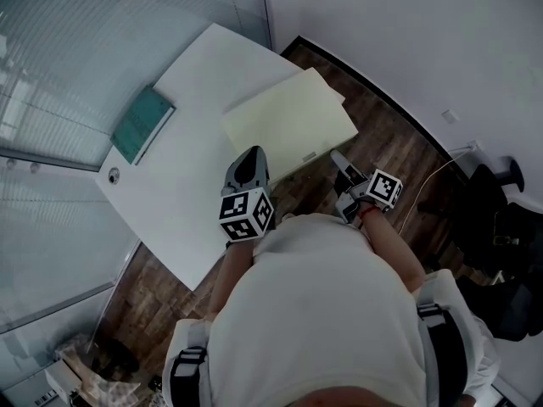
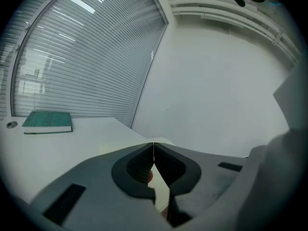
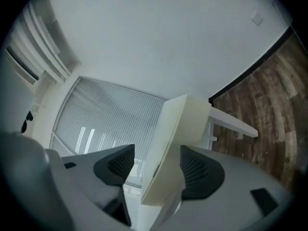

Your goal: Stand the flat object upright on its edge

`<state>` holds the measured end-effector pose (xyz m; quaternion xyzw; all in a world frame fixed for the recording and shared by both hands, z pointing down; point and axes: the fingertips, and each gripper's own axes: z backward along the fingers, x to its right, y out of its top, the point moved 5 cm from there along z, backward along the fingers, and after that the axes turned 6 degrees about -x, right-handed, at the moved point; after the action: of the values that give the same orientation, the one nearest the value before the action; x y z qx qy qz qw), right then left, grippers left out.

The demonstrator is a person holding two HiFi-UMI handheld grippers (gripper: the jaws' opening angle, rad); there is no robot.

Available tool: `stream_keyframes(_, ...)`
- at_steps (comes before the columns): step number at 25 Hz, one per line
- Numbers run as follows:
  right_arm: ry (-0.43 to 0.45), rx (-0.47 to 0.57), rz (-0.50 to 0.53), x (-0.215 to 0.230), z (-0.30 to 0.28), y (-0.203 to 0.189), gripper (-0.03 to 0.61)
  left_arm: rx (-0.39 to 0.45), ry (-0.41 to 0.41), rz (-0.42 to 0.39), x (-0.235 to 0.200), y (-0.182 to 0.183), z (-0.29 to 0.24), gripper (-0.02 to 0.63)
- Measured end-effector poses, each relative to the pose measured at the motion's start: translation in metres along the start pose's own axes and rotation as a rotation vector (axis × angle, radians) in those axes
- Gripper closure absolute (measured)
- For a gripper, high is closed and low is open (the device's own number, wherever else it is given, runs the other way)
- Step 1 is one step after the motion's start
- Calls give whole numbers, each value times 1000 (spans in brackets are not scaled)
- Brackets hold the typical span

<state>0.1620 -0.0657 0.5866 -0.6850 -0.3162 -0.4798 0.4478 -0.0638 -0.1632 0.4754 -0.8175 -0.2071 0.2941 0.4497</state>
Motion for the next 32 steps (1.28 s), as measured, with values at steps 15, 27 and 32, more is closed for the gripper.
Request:
stream_keyframes(15, -27, 121, -259, 54, -19, -1, 194, 11, 29, 23, -21, 2, 9, 592)
stream_keyframes(27, 4, 140, -314, 65, -58, 17, 172, 56, 111, 52, -20, 12, 12, 592)
stream_keyframes(32, 23, 121, -320, 63, -76, 21, 172, 70, 152, 68, -24, 14, 17, 592)
